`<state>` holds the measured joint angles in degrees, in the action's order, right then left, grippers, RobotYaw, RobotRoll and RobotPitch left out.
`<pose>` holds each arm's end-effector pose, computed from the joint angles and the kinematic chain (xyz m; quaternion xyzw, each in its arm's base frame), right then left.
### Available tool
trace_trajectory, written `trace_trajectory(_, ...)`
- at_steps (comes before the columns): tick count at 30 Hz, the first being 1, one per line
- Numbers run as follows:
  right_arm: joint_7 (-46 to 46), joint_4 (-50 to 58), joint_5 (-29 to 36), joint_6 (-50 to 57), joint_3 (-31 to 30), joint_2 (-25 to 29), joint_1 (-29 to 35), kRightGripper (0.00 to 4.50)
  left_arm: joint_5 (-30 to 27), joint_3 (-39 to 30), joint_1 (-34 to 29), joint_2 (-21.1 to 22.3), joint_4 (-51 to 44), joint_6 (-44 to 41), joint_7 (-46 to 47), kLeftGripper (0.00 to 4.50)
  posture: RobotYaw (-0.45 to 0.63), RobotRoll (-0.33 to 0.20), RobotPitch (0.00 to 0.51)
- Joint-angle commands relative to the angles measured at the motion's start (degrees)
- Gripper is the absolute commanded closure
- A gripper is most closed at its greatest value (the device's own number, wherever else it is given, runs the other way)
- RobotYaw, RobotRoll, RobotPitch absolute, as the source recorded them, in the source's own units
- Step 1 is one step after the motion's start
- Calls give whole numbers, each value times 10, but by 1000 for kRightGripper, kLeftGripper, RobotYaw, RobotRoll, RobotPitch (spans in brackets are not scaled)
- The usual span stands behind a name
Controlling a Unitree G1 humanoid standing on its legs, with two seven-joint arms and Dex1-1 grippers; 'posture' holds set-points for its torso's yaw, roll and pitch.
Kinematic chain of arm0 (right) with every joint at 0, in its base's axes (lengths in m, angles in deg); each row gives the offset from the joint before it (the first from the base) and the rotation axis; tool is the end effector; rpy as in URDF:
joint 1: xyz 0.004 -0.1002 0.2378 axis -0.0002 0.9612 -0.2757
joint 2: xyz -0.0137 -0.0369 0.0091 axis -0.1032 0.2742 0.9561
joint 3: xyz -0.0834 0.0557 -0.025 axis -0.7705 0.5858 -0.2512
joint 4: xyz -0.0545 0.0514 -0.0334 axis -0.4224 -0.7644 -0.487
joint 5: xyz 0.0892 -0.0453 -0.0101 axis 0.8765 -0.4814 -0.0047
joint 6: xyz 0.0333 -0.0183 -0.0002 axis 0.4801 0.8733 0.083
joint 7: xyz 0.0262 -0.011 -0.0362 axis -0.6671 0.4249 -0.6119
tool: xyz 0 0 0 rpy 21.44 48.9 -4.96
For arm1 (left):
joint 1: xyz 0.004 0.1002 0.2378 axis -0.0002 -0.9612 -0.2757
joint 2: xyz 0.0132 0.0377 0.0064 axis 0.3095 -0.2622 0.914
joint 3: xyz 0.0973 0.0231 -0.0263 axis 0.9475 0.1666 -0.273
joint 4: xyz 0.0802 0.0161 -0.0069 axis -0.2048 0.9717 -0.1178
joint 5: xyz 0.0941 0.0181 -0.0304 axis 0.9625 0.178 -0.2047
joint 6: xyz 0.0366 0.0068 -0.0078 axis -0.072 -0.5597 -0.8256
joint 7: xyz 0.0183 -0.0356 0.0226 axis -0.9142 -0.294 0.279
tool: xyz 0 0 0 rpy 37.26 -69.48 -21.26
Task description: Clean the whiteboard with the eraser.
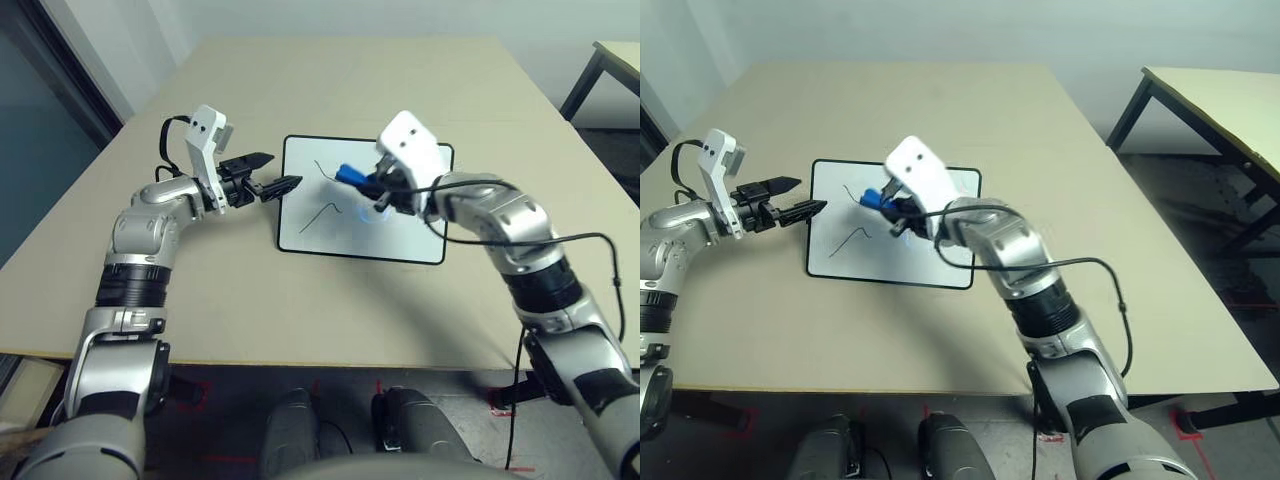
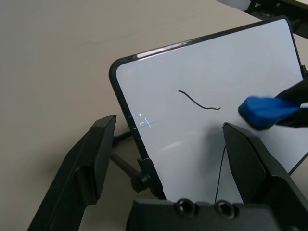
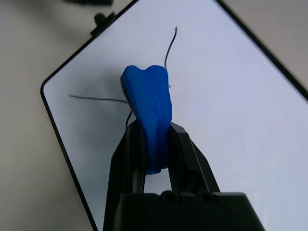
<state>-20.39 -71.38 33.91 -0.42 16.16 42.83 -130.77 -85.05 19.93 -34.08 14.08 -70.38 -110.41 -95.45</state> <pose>0.2951 -0.0958 0.1906 -0.2209 0.1394 0.4192 0.8695 0.3023 0.2588 0.1881 0.0567 0.0520 -0.3514 0.9331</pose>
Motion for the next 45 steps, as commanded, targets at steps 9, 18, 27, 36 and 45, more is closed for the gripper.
trace_trajectory(9, -14, -50, -76, 5, -71, -2, -5, 3859, -14, -13, -32, -3, -58, -28, 28, 0, -63, 0, 66)
trace_trajectory(18, -8, -107, -117, -35, -53, -11, -73, 3863, -19, -9, -38, -8, -71, -38, 37, 0, -73, 0, 67)
trace_trajectory(27, -93, 10, -141, 29, -154, 44, -18, 3882, -20, -6, -40, -4, -77, -51, 36, 0, -73, 0, 67)
trace_trajectory(36, -47, -154, -173, -66, -106, -9, -100, 3882, -22, -9, -42, -4, -81, -56, 41, 0, -66, 0, 75)
trace_trajectory(45, -98, -128, -197, -57, -136, -8, -76, 3883, -25, -18, -52, 2, -83, -59, 42, 0, -52, 0, 80)
